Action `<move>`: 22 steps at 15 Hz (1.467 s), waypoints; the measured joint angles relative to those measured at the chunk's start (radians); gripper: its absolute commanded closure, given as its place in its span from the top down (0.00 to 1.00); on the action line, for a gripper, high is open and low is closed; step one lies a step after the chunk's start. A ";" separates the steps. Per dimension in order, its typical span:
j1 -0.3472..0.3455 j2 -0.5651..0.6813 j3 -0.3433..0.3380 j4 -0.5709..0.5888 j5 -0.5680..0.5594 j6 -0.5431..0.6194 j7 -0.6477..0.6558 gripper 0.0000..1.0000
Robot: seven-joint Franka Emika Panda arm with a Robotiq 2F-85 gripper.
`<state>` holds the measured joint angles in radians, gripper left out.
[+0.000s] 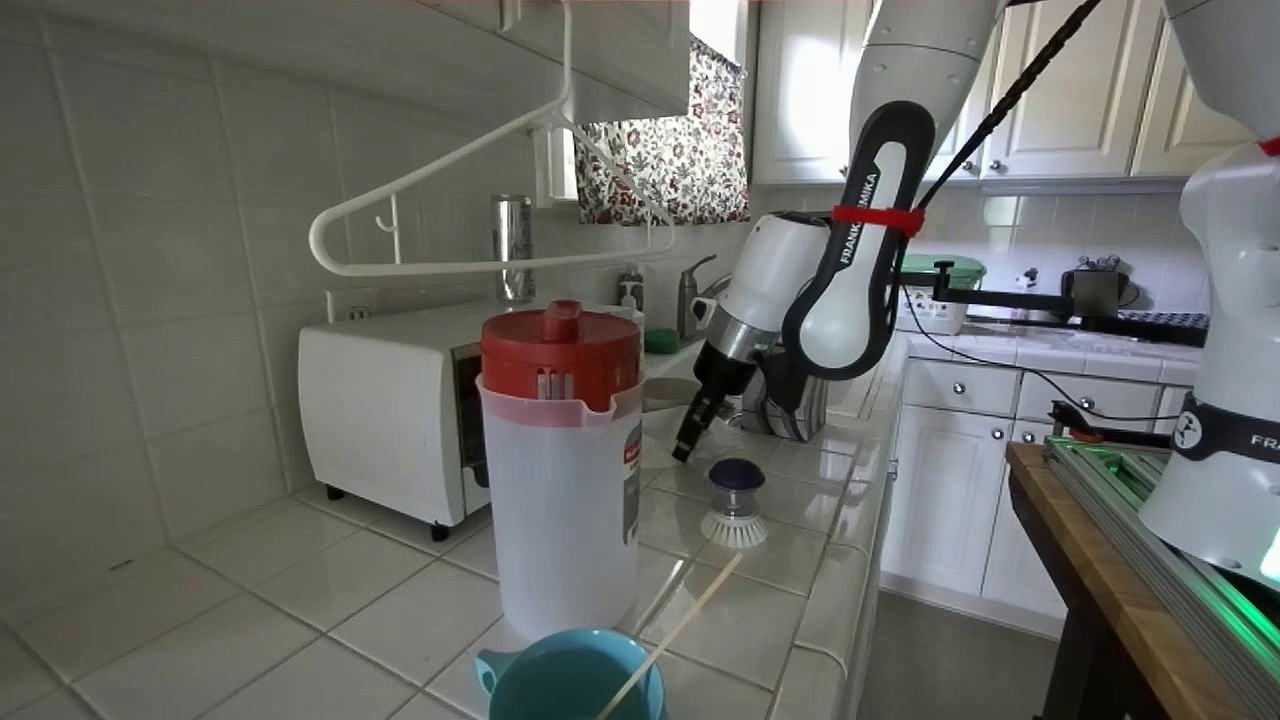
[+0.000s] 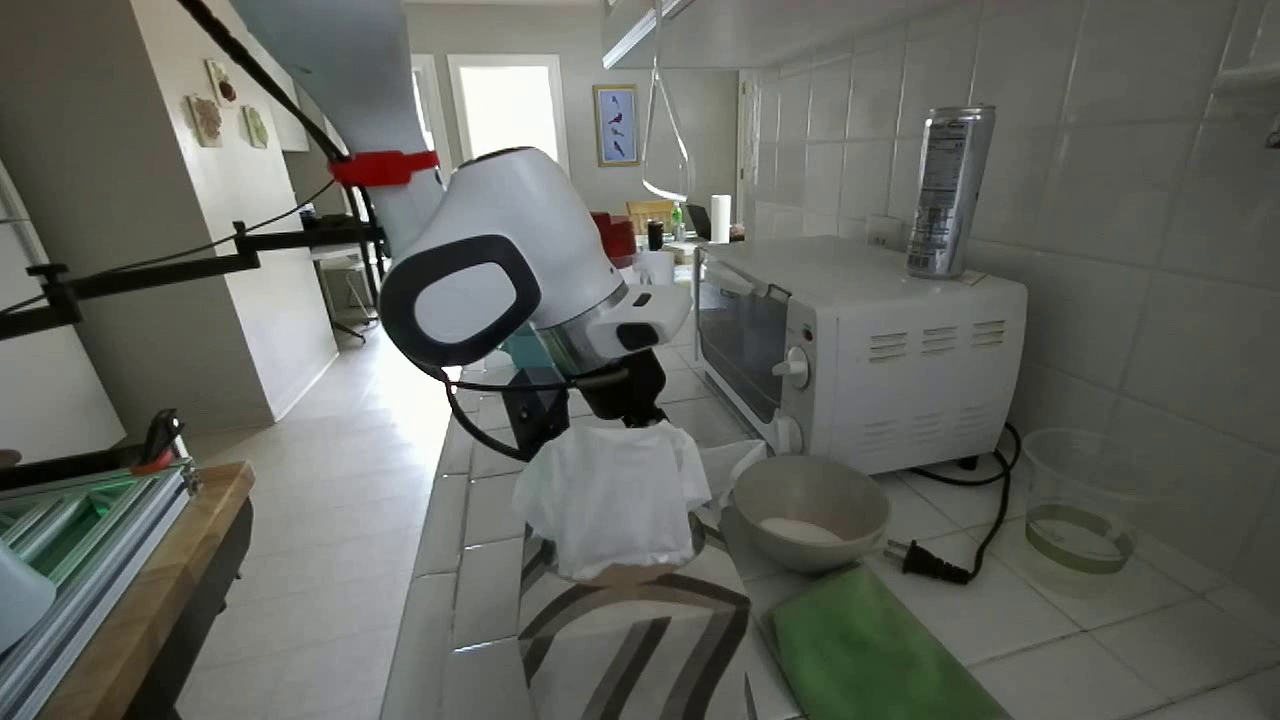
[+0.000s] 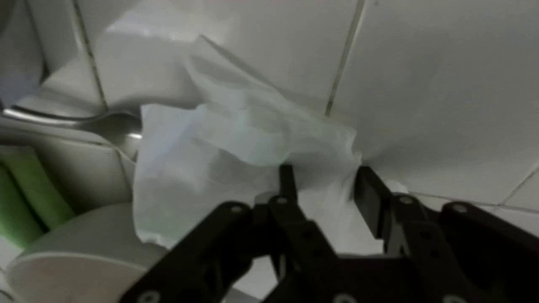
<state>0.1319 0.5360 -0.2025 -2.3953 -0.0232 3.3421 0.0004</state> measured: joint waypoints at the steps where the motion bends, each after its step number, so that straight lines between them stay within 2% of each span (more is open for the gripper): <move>1: 0.000 0.000 0.000 0.000 0.001 0.000 0.000 0.04; 2: 0.000 0.000 0.000 0.001 0.002 0.000 0.000 0.00; 6: -0.001 0.000 0.003 0.001 0.010 0.000 0.000 0.00; 8: -0.018 -0.006 0.036 0.001 0.012 -0.007 0.006 0.00; 10: -0.059 -0.030 0.117 0.000 0.012 -0.035 0.015 0.00; 14: -0.185 -0.092 0.316 -0.002 0.013 -0.146 0.024 0.00; 16: -0.230 -0.108 0.363 -0.005 0.020 -0.203 0.024 0.00; 22: -0.253 -0.127 0.342 -0.023 0.053 -0.375 0.023 0.00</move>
<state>-0.1215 0.4086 0.1391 -2.4184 0.0295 2.9676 0.0231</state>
